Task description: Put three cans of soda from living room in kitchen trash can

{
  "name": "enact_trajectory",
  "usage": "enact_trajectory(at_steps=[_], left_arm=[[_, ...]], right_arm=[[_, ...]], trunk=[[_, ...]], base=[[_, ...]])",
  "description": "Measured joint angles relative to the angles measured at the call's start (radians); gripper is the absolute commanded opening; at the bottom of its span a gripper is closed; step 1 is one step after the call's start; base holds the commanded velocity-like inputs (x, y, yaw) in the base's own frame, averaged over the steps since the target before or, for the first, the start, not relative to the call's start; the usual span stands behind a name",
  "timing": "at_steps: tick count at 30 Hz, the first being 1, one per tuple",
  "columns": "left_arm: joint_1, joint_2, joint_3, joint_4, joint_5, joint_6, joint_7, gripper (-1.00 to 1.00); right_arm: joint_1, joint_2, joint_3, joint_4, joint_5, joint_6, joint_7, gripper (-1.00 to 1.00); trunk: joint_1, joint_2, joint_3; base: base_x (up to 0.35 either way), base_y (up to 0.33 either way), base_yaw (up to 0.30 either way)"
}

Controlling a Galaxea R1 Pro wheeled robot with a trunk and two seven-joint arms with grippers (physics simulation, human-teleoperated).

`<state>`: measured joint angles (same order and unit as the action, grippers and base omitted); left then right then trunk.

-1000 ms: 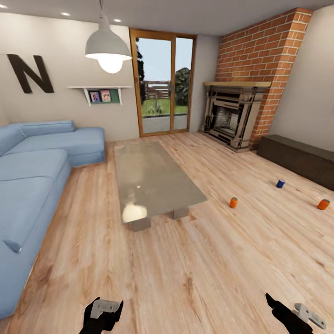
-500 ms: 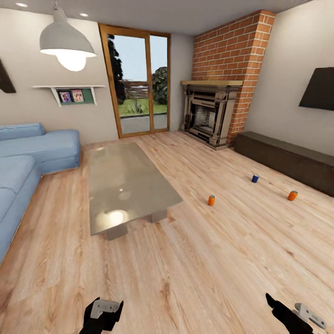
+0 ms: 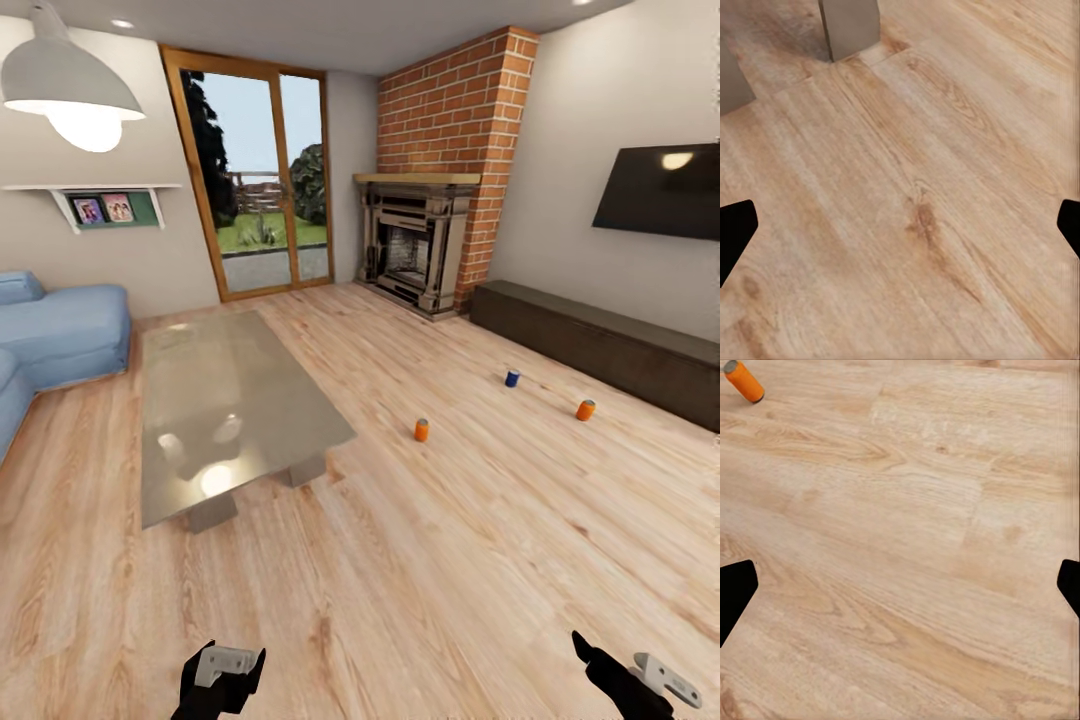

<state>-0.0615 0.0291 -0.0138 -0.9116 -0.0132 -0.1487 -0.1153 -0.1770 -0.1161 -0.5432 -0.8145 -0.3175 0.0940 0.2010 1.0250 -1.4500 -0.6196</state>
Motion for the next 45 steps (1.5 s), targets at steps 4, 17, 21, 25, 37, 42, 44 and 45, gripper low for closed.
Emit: enact_trajectory(at_steps=[4,17,21,25,37,42,44,45], left_arm=[[0.000,0.000,-0.001,-0.001,0.000,0.000,0.000,1.00],[0.000,0.000,-0.001,-0.001,-0.001,0.000,0.000,1.00],[0.000,0.000,-0.002,-0.001,-0.001,0.000,0.000,1.00],[0.000,0.000,-0.002,-0.001,-0.001,0.000,0.000,1.00],[0.001,0.001,-0.001,-0.010,-0.001,0.000,0.000,1.00],[0.002,0.001,-0.001,-0.013,0.000,-0.001,0.000,1.00],[0.002,0.001,0.000,-0.014,0.000,-0.001,0.000,1.00],[0.002,0.001,0.000,-0.015,0.001,-0.001,0.000,1.00]], right_arm=[[0.000,0.001,0.001,0.000,0.002,-0.002,0.000,1.00],[0.000,-0.001,0.001,0.000,-0.001,-0.004,0.000,1.00],[0.000,-0.002,0.000,0.000,-0.001,-0.004,0.000,1.00],[0.000,-0.002,0.000,0.000,-0.002,-0.004,0.000,1.00],[0.000,-0.001,0.000,0.000,-0.002,-0.004,0.000,1.00],[0.000,-0.002,0.000,0.000,-0.001,-0.004,0.000,1.00],[0.000,-0.002,0.000,0.000,-0.001,-0.004,0.000,1.00],[0.000,-0.001,0.000,0.000,0.000,-0.004,0.000,1.00]], trunk=[[0.000,0.000,0.000],[0.000,0.000,0.000],[0.000,0.000,0.000],[0.000,0.000,0.000],[0.000,0.000,0.002],[0.000,0.000,0.005],[0.000,0.000,0.006],[0.000,0.000,0.006]], base=[[-0.134,-0.227,-0.015],[-0.148,-0.258,-0.124],[-0.150,-0.262,-0.234],[-0.150,-0.262,-0.243],[-0.150,-0.262,-0.247],[-0.139,-0.259,-0.247],[-0.068,-0.224,-0.247],[-0.043,-0.195,-0.247]])
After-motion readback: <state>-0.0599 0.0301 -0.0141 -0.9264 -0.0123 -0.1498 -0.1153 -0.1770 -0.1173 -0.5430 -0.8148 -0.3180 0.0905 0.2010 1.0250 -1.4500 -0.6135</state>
